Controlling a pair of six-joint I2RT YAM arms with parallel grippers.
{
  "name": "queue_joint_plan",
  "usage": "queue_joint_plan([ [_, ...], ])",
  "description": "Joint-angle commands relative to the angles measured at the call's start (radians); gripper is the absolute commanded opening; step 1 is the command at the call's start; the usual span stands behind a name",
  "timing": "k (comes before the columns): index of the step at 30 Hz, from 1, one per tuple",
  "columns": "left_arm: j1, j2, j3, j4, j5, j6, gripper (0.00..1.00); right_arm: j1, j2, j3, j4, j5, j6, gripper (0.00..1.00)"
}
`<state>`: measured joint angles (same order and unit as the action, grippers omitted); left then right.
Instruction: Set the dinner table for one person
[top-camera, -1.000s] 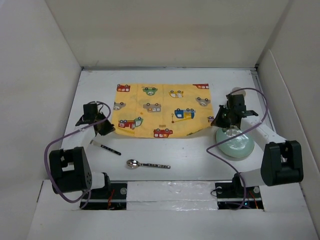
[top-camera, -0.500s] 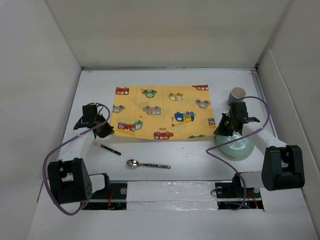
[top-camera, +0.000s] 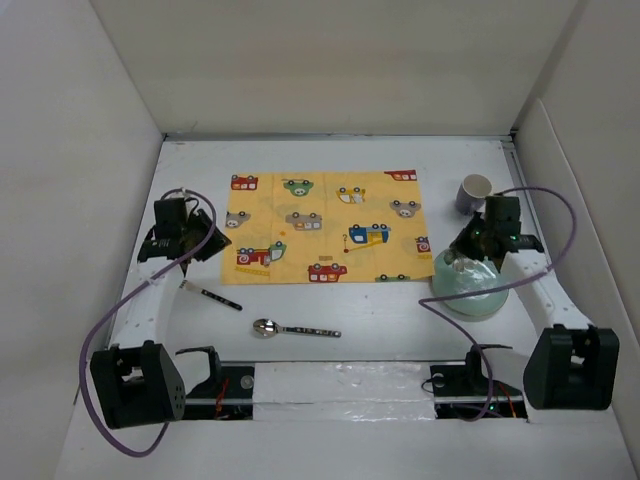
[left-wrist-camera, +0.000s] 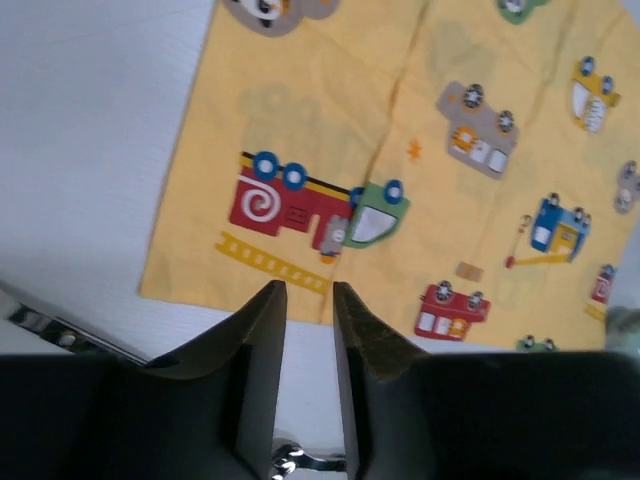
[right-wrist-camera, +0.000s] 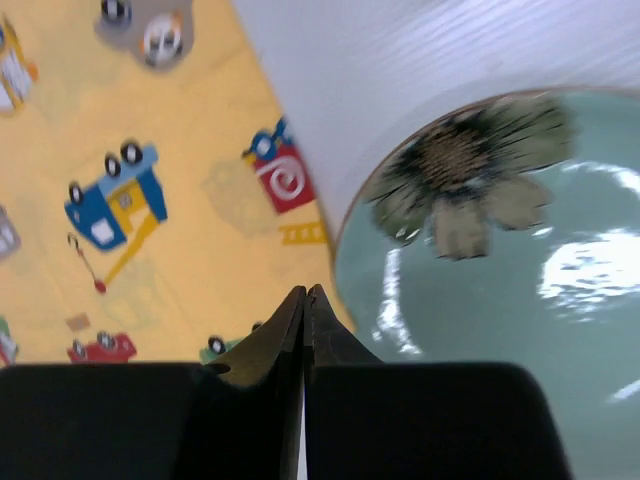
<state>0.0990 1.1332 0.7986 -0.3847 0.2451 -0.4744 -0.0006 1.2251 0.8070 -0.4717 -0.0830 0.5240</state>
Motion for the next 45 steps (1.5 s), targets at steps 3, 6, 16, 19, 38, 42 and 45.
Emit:
queue_joint_plan([
  [3, -0.044, -0.075, 0.022, 0.044, 0.158, 0.003, 0.0, -0.179, -0.176, -0.072, -0.008, 0.201, 0.215, 0.0],
  [6, -0.068, -0.099, -0.009, 0.075, 0.224, -0.006, 0.0, -0.28, -0.21, -0.098, -0.062, 0.239, 0.28, 0.0],
  [16, -0.139, -0.155, -0.035, 0.133, 0.295, -0.044, 0.05, -0.453, -0.136, -0.068, -0.258, 0.349, 0.261, 0.87],
  [19, -0.185, -0.129, -0.024, 0.129, 0.281, -0.041, 0.05, -0.464, -0.055, -0.054, -0.324, 0.231, 0.312, 0.9],
  [38, -0.255, -0.073, 0.007, 0.155, 0.278, -0.047, 0.04, -0.473, -0.001, -0.241, -0.179, 0.091, 0.498, 0.61],
  [42, -0.255, -0.078, 0.002, 0.155, 0.261, -0.043, 0.04, -0.483, -0.027, -0.27, -0.151, 0.092, 0.539, 0.35],
  [45, -0.255, -0.092, 0.002, 0.141, 0.25, -0.036, 0.04, -0.483, -0.088, -0.275, -0.16, 0.101, 0.547, 0.15],
])
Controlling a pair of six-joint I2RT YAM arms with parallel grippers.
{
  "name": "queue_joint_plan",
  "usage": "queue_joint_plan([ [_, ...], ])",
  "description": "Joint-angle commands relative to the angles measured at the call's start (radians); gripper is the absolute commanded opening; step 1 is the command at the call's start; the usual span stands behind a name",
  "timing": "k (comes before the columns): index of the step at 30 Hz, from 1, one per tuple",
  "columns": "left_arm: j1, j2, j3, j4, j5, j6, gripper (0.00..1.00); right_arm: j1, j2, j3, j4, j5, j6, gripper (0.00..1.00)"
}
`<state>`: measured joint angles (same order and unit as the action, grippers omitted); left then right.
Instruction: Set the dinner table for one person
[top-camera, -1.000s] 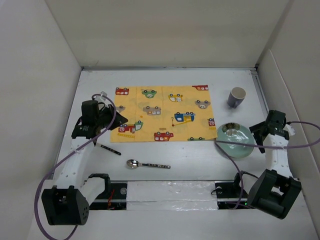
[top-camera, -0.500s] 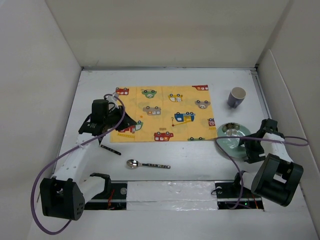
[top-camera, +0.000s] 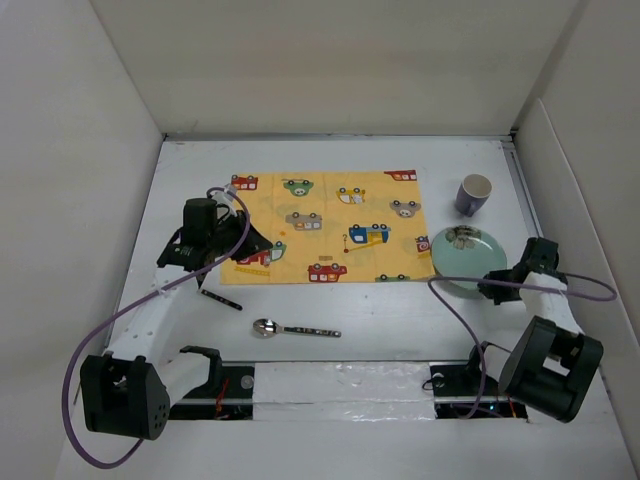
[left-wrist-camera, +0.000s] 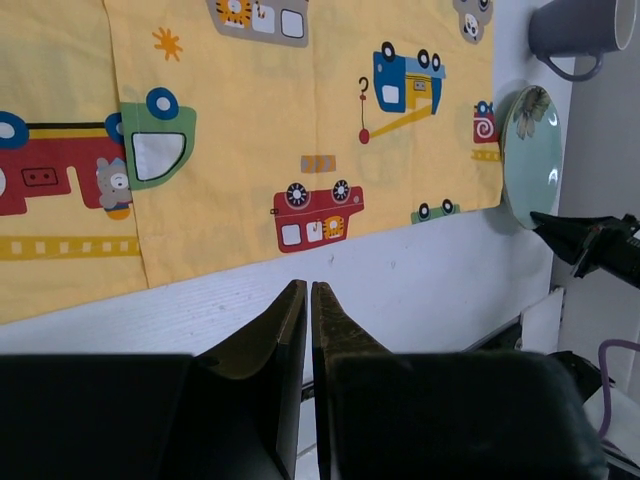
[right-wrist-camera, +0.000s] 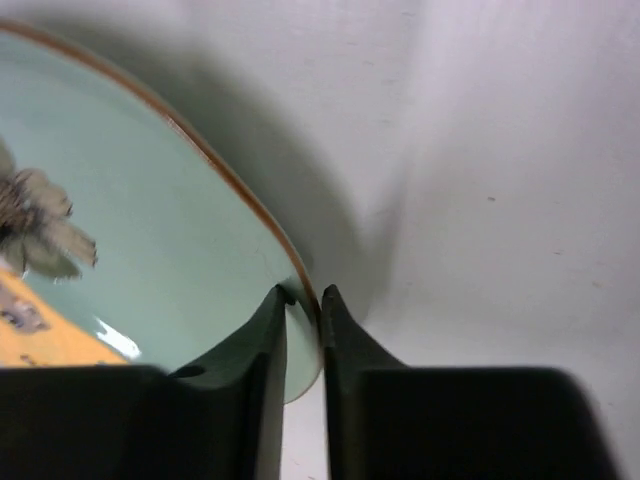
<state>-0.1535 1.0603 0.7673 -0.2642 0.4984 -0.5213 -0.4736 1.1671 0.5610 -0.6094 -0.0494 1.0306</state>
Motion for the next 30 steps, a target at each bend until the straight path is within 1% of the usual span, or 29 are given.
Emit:
queue_joint_plan([
  [1, -0.003, -0.02, 0.032, 0.022, -0.006, 0.012, 0.04, -0.01, -0.047, -0.029, -0.036, 0.086, 0.04, 0.09],
  [3, -0.003, -0.029, 0.021, 0.022, -0.009, 0.01, 0.04, -0.01, -0.122, -0.02, -0.05, 0.101, 0.026, 0.0],
  [6, -0.003, -0.04, 0.018, 0.019, -0.021, 0.009, 0.04, -0.01, -0.216, 0.005, -0.082, 0.123, -0.007, 0.0],
  [9, -0.003, -0.042, 0.027, 0.007, -0.037, 0.017, 0.04, -0.01, -0.286, 0.074, -0.121, 0.123, -0.053, 0.0],
  [12, -0.003, -0.037, 0.035, -0.001, -0.04, 0.02, 0.04, -0.01, -0.329, 0.187, -0.151, 0.103, -0.082, 0.0],
  [15, -0.003, -0.03, 0.029, 0.009, -0.024, 0.014, 0.04, 0.047, -0.353, 0.313, -0.194, 0.105, -0.09, 0.0],
  [18, -0.003, -0.008, 0.029, 0.02, -0.018, 0.009, 0.04, 0.092, -0.371, 0.402, -0.214, 0.025, -0.087, 0.0],
  [20, -0.003, 0.003, 0.033, 0.017, -0.026, 0.014, 0.04, 0.139, -0.403, 0.451, -0.176, -0.048, -0.083, 0.0],
  [21, -0.003, 0.004, 0.035, 0.017, -0.029, 0.014, 0.04, 0.157, -0.403, 0.462, -0.176, -0.049, -0.08, 0.0],
  [23, -0.003, 0.009, 0.036, 0.017, -0.034, 0.012, 0.04, 0.193, -0.406, 0.484, -0.168, -0.116, -0.078, 0.0],
  [24, -0.003, 0.013, 0.04, 0.016, -0.038, 0.01, 0.04, 0.205, -0.405, 0.49, -0.159, -0.189, -0.075, 0.0],
  [26, -0.003, 0.013, 0.047, 0.016, -0.049, 0.009, 0.04, 0.237, -0.383, 0.472, -0.078, -0.265, -0.057, 0.0],
  [27, -0.003, 0.013, 0.05, 0.014, -0.055, 0.006, 0.04, 0.298, -0.368, 0.462, -0.041, -0.292, -0.026, 0.0],
  [28, -0.003, 0.013, 0.056, 0.014, -0.057, 0.006, 0.04, 0.343, -0.357, 0.439, 0.064, -0.315, -0.011, 0.0],
  [29, -0.003, 0.017, 0.064, 0.014, -0.057, 0.003, 0.04, 0.395, -0.34, 0.429, 0.115, -0.311, 0.021, 0.0],
  [30, -0.003, 0.014, 0.069, 0.013, -0.058, -0.005, 0.04, 0.503, -0.286, 0.424, 0.167, -0.3, 0.028, 0.0],
])
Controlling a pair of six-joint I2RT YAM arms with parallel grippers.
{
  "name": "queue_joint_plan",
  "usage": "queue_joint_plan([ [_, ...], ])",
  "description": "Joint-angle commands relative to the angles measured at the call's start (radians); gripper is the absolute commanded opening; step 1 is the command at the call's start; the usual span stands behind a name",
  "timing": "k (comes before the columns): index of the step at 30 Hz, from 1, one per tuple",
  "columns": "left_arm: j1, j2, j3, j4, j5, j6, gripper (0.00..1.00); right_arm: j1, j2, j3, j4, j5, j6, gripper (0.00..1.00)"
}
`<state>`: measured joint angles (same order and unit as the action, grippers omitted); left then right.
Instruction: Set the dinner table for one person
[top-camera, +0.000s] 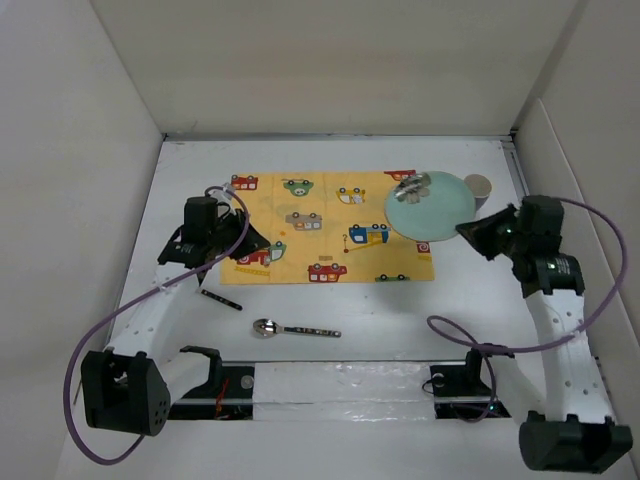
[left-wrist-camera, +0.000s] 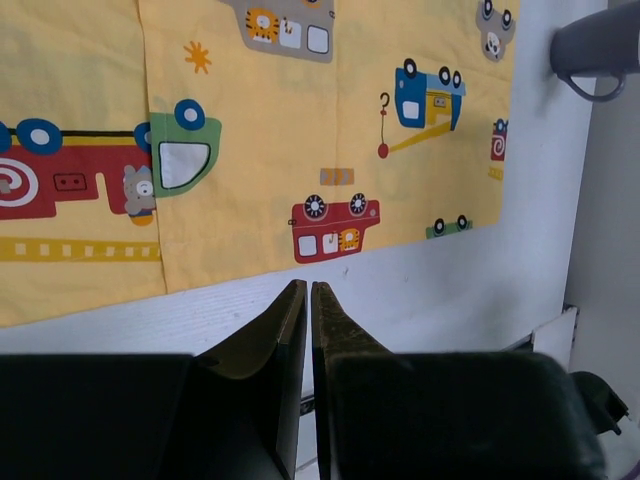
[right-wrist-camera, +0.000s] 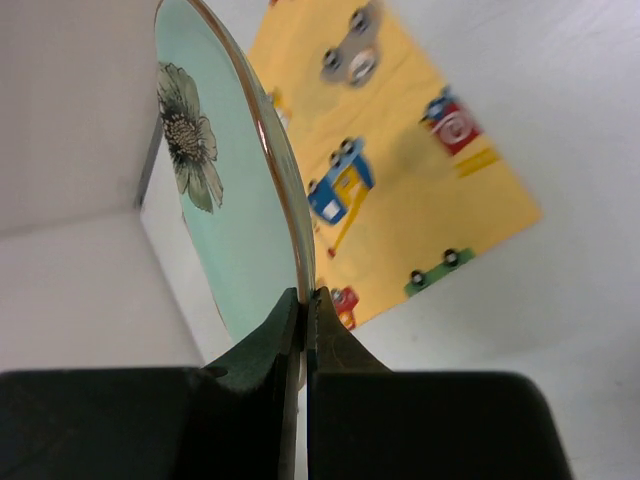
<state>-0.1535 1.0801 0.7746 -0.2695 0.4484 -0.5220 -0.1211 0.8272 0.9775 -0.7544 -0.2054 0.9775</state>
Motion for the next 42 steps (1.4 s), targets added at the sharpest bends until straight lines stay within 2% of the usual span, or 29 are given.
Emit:
queue_joint_plan([
  [1, -0.003, -0.009, 0.061, 0.021, -0.007, -0.007, 0.05, 0.208, 0.088, -0.003, 0.434, -0.135, 0.084, 0.0],
  [2, -0.003, -0.016, 0.061, 0.024, -0.005, -0.013, 0.05, 0.301, 0.18, -0.008, 0.551, -0.149, 0.081, 0.0],
  [3, -0.003, -0.019, 0.055, 0.024, -0.002, -0.013, 0.06, 0.302, 0.234, -0.008, 0.552, -0.149, 0.078, 0.0],
  [4, -0.003, -0.025, 0.051, 0.024, -0.002, -0.018, 0.07, 0.38, 0.283, -0.005, 0.661, -0.144, 0.075, 0.0],
  [7, -0.003, -0.054, 0.035, 0.012, -0.025, -0.016, 0.09, 0.461, 0.477, 0.027, 0.859, -0.157, 0.047, 0.0],
  [11, -0.003, -0.086, 0.022, 0.001, -0.048, -0.021, 0.17, 0.491, 0.7, 0.13, 0.97, -0.184, 0.007, 0.0],
  [15, -0.003, -0.118, 0.0, -0.017, -0.08, -0.032, 0.19, 0.514, 0.855, 0.176, 1.069, -0.223, 0.015, 0.0],
  [21, -0.003, -0.152, -0.017, -0.043, -0.119, -0.044, 0.2, 0.532, 0.966, 0.179, 1.04, -0.207, 0.013, 0.0],
  [26, -0.003, -0.163, -0.032, -0.039, -0.131, -0.055, 0.2, 0.541, 1.02, 0.107, 1.011, -0.2, 0.021, 0.0],
  [27, -0.003, -0.164, -0.034, -0.04, -0.14, -0.053, 0.2, 0.551, 1.029, 0.102, 0.997, -0.2, 0.02, 0.04],
  [28, -0.003, -0.164, -0.032, -0.042, -0.145, -0.053, 0.2, 0.551, 1.041, 0.104, 0.956, -0.187, 0.013, 0.19],
  [31, -0.003, -0.158, -0.028, -0.045, -0.155, -0.046, 0.2, 0.551, 1.05, 0.116, 0.876, -0.175, -0.026, 0.45],
  [35, -0.003, -0.146, -0.006, -0.05, -0.172, -0.027, 0.21, 0.537, 1.008, 0.133, 0.791, -0.154, -0.078, 0.63],
  [36, -0.003, -0.137, 0.009, -0.06, -0.178, -0.018, 0.22, 0.526, 0.977, 0.156, 0.703, -0.135, -0.111, 0.67],
  [38, -0.003, -0.132, 0.026, -0.063, -0.18, -0.012, 0.23, 0.526, 0.934, 0.168, 0.67, -0.121, -0.159, 0.68],
  [40, -0.003, -0.125, 0.046, -0.073, -0.182, 0.008, 0.26, 0.494, 0.89, 0.197, 0.569, -0.086, -0.212, 0.67],
  [41, -0.003, -0.115, 0.064, -0.074, -0.18, 0.017, 0.27, 0.48, 0.841, 0.201, 0.548, -0.081, -0.264, 0.65],
  [42, -0.003, -0.112, 0.075, -0.077, -0.178, 0.03, 0.27, 0.441, 0.811, 0.202, 0.526, -0.078, -0.292, 0.55],
])
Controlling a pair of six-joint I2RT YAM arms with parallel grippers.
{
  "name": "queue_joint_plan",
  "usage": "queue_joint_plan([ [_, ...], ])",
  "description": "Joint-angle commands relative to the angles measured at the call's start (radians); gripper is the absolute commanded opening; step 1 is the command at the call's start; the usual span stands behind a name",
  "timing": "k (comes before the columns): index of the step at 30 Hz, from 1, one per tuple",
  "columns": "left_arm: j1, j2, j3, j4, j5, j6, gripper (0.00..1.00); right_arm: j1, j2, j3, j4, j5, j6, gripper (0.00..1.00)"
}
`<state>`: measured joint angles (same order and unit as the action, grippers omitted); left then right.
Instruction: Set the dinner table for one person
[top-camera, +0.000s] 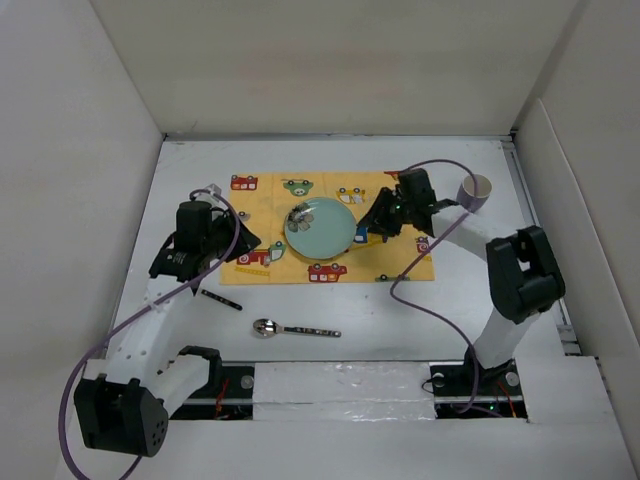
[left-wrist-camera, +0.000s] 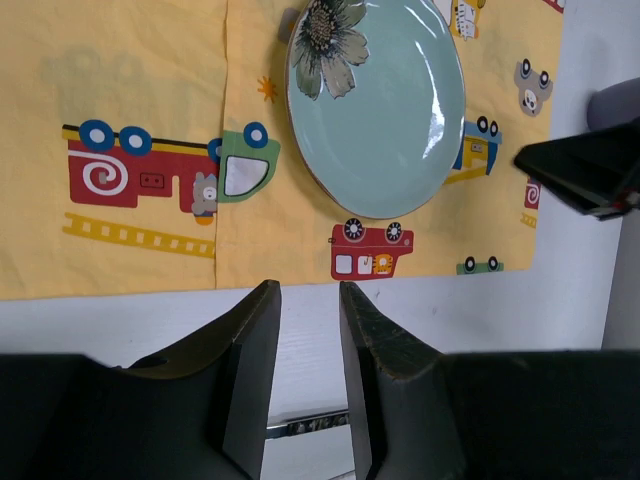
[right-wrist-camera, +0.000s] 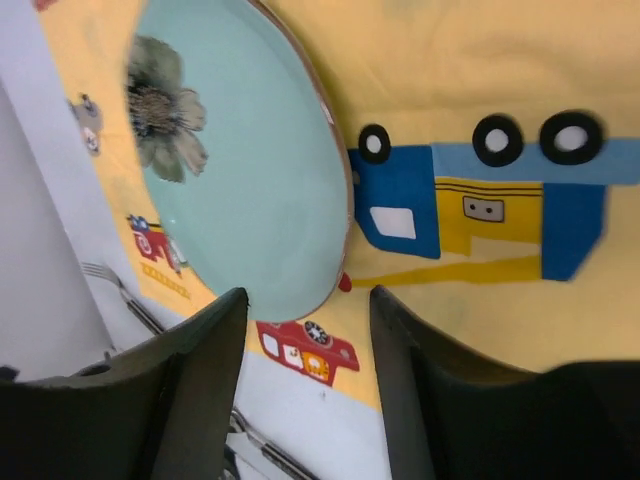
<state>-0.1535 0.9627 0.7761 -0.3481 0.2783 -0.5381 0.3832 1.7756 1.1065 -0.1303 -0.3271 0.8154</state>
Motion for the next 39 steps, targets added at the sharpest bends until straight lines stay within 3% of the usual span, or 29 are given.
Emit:
queue_joint_plan([
  [1, -0.003, 0.01, 0.078, 0.0, -0.004, 0.053, 0.28, -0.091, -0.166, 0.063, -0.132, 0.062, -0.148, 0.14],
  [2, -0.003, 0.017, 0.089, 0.004, 0.004, 0.058, 0.27, -0.122, -0.197, 0.055, -0.144, 0.078, -0.177, 0.0],
  [6, -0.003, 0.05, 0.091, 0.034, 0.05, 0.061, 0.11, -0.303, -0.34, 0.035, -0.198, 0.276, -0.203, 0.0],
  [7, -0.003, 0.053, 0.088, 0.052, 0.055, 0.061, 0.0, -0.372, -0.36, 0.061, -0.241, 0.377, -0.214, 0.0],
  [8, -0.003, 0.056, 0.091, 0.058, 0.058, 0.066, 0.0, -0.403, -0.36, 0.078, -0.262, 0.417, -0.216, 0.04],
  [9, -0.003, 0.062, 0.091, 0.07, 0.068, 0.07, 0.0, -0.43, -0.348, 0.101, -0.287, 0.463, -0.225, 0.25],
  [12, -0.003, 0.07, 0.095, 0.081, 0.067, 0.084, 0.0, -0.518, -0.248, 0.203, -0.382, 0.56, -0.245, 0.54],
  [15, -0.003, 0.08, 0.107, 0.08, 0.061, 0.099, 0.02, -0.576, -0.133, 0.275, -0.425, 0.565, -0.242, 0.57],
  [16, -0.003, 0.082, 0.11, 0.083, 0.058, 0.102, 0.09, -0.589, -0.11, 0.286, -0.422, 0.551, -0.236, 0.56],
  [20, -0.003, 0.103, 0.13, 0.08, 0.053, 0.125, 0.14, -0.624, 0.013, 0.348, -0.425, 0.493, -0.226, 0.5],
  [22, -0.003, 0.113, 0.135, 0.081, 0.055, 0.135, 0.15, -0.624, 0.042, 0.378, -0.427, 0.479, -0.234, 0.39],
  [23, -0.003, 0.125, 0.141, 0.078, 0.055, 0.138, 0.15, -0.624, 0.057, 0.389, -0.433, 0.479, -0.233, 0.31],
  [24, -0.003, 0.129, 0.146, 0.074, 0.055, 0.142, 0.15, -0.624, 0.073, 0.397, -0.454, 0.509, -0.226, 0.04],
  [25, -0.003, 0.133, 0.149, 0.07, 0.053, 0.144, 0.15, -0.613, 0.07, 0.398, -0.45, 0.52, -0.226, 0.0],
  [32, -0.003, 0.16, 0.157, 0.08, 0.076, 0.138, 0.15, -0.497, -0.022, 0.417, -0.358, 0.523, -0.248, 0.0],
  [39, -0.003, 0.191, 0.207, 0.038, 0.025, 0.178, 0.14, -0.34, 0.221, 0.885, -0.613, 0.52, -0.282, 0.0],
])
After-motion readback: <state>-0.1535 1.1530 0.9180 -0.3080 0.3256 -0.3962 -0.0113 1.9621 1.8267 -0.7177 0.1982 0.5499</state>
